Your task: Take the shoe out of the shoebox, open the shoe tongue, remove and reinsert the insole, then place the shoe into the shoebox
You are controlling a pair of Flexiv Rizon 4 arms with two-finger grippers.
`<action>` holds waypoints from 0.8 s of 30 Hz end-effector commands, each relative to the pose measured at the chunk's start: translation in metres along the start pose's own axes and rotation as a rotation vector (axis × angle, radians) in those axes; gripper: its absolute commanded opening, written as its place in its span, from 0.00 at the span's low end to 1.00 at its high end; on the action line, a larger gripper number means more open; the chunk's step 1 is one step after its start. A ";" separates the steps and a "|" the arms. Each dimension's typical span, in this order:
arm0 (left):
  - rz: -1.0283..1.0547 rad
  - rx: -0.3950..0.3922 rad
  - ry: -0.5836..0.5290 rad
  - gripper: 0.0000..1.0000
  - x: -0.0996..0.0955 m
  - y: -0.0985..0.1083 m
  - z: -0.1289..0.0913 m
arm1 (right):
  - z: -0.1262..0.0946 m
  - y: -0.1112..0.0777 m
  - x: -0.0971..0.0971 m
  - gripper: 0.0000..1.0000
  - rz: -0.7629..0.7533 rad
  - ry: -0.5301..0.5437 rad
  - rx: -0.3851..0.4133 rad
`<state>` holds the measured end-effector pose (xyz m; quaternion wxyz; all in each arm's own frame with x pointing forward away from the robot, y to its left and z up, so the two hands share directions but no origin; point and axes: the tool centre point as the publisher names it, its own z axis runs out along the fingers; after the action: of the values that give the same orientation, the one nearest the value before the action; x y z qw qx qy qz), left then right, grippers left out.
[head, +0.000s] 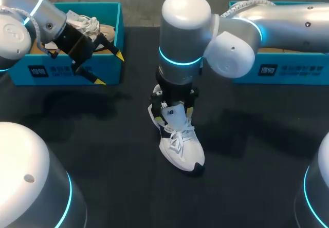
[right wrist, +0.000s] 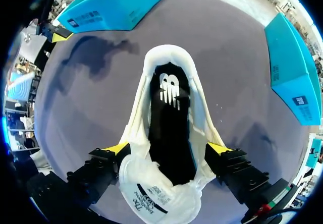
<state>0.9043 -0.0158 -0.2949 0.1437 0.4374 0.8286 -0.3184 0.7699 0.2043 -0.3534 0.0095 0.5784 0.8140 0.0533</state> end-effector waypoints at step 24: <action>0.000 -0.003 0.002 1.00 0.000 -0.001 0.000 | -0.035 -0.033 0.008 0.84 0.044 -0.046 -0.030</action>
<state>0.9043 -0.0158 -0.2949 0.1437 0.4374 0.8286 -0.3184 0.7392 0.1996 -0.3342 0.0271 0.5959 0.8009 0.0533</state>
